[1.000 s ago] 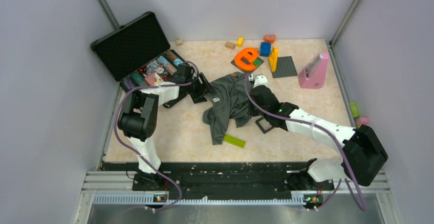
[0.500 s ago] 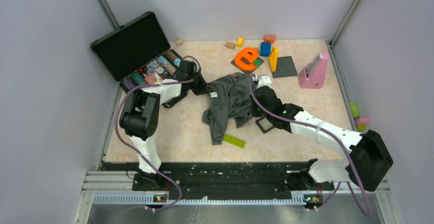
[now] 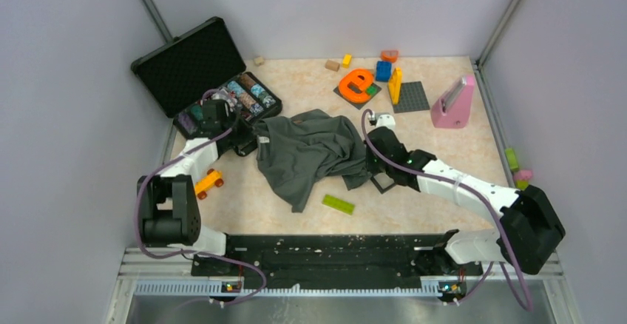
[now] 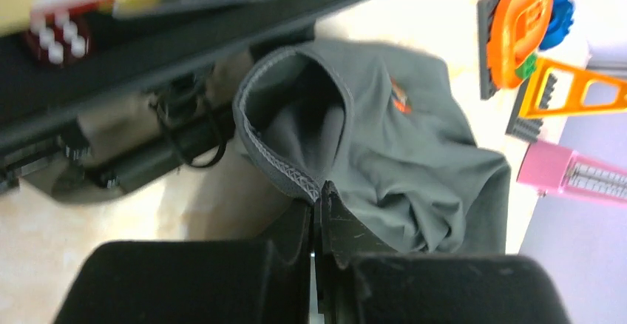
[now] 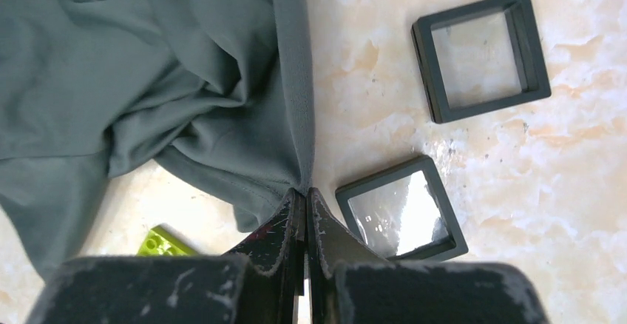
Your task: Remove the brooch from the garment
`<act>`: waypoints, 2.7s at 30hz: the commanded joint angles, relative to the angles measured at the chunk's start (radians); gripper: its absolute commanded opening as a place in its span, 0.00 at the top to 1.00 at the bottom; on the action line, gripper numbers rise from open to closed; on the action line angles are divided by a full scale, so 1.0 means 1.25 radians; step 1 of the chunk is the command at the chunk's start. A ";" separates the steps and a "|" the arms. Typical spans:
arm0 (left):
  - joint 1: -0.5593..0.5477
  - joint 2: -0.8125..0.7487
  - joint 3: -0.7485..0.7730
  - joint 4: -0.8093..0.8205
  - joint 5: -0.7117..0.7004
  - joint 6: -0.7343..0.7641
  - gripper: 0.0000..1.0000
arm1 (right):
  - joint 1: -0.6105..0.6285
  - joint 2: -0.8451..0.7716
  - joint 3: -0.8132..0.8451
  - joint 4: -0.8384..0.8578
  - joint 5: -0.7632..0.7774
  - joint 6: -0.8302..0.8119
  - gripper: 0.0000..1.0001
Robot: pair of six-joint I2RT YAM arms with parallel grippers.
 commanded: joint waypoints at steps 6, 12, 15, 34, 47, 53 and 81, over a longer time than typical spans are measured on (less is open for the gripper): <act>-0.008 -0.171 -0.195 0.051 -0.004 -0.006 1.00 | -0.009 0.067 -0.007 -0.034 -0.005 0.044 1.00; -0.007 -0.307 -0.302 0.002 -0.064 0.035 1.00 | -0.013 0.085 0.052 -0.043 0.036 0.014 0.89; -0.008 -0.356 -0.334 -0.015 -0.084 0.058 1.00 | -0.021 0.112 0.093 -0.035 0.045 -0.006 0.66; -0.008 -0.576 -0.481 -0.104 -0.009 0.032 1.00 | -0.044 0.478 0.544 -0.133 0.049 0.153 0.28; -0.008 -0.775 -0.554 -0.180 0.087 -0.050 1.00 | 0.003 0.598 0.634 -0.149 0.043 0.426 0.33; -0.029 -0.834 -0.574 -0.209 0.090 -0.065 1.00 | 0.003 0.640 0.640 -0.103 -0.005 0.449 0.38; -0.319 -0.716 -0.507 -0.219 -0.066 -0.089 1.00 | 0.028 0.679 0.702 -0.100 -0.054 0.440 0.45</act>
